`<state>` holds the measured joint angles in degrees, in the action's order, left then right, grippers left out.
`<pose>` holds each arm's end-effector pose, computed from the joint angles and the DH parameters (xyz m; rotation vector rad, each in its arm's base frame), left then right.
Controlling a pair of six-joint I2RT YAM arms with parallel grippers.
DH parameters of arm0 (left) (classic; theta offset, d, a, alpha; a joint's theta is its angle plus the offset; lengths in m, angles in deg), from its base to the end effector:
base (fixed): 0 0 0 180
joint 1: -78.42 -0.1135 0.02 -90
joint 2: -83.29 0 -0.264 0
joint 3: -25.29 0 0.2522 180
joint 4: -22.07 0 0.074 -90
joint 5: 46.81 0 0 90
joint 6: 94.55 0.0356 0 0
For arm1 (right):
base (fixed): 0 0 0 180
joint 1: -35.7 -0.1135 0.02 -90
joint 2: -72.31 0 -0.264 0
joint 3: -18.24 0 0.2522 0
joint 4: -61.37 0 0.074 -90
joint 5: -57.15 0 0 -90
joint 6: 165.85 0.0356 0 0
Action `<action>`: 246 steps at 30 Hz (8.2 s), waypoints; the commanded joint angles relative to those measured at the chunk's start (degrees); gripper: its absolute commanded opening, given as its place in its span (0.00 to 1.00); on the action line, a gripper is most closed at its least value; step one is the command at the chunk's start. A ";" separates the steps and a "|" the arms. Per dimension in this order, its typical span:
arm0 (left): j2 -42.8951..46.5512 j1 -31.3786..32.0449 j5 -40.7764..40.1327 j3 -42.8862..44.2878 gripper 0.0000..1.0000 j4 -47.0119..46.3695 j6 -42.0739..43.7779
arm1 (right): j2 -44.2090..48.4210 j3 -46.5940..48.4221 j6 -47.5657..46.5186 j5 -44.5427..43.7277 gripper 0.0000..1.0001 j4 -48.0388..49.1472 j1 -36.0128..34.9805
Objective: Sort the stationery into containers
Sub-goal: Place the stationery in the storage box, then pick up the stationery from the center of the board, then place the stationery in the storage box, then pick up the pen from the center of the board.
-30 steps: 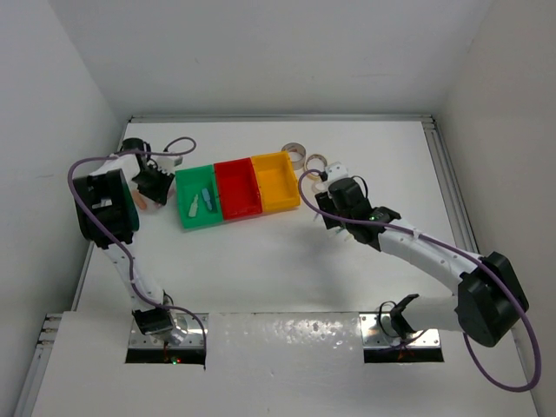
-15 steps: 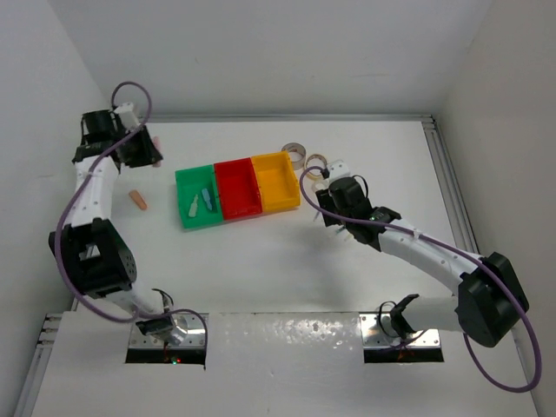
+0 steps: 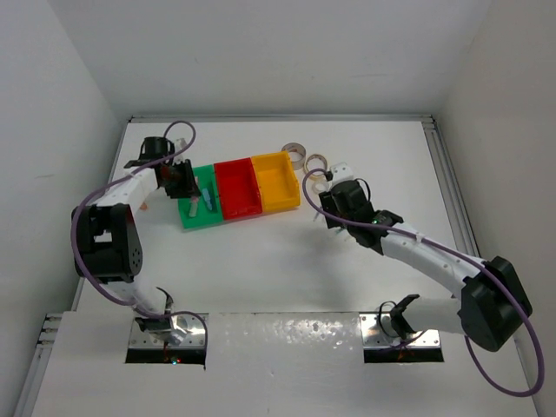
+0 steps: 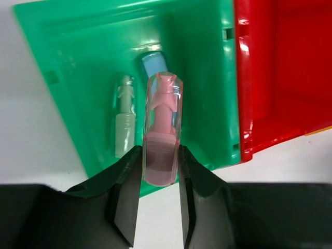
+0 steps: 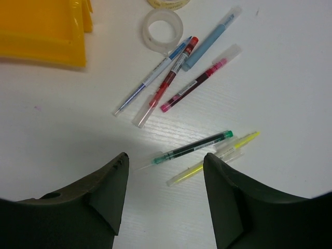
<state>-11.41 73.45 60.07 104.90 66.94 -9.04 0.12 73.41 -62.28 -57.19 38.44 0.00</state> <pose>0.3389 0.0191 0.2174 -0.1109 2.5916 -0.3817 0.2213 0.1410 0.2227 -0.2034 2.1863 -0.0031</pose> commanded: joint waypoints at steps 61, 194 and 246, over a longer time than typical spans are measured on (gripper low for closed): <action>-12.89 -24.12 -14.95 7.81 0.55 -0.79 -5.88 | -2.52 2.63 -4.42 -1.24 0.61 0.03 0.20; -4.01 20.88 -3.44 32.68 0.44 14.94 15.04 | -18.78 -1.15 33.46 9.22 0.26 -4.01 22.43; -2.95 19.47 0.26 31.63 0.49 14.68 14.77 | -1.55 -14.07 31.34 7.46 0.00 -6.13 40.19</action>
<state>-17.83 93.75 59.83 136.76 83.23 5.71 -0.23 59.93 -34.18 -51.66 28.75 40.13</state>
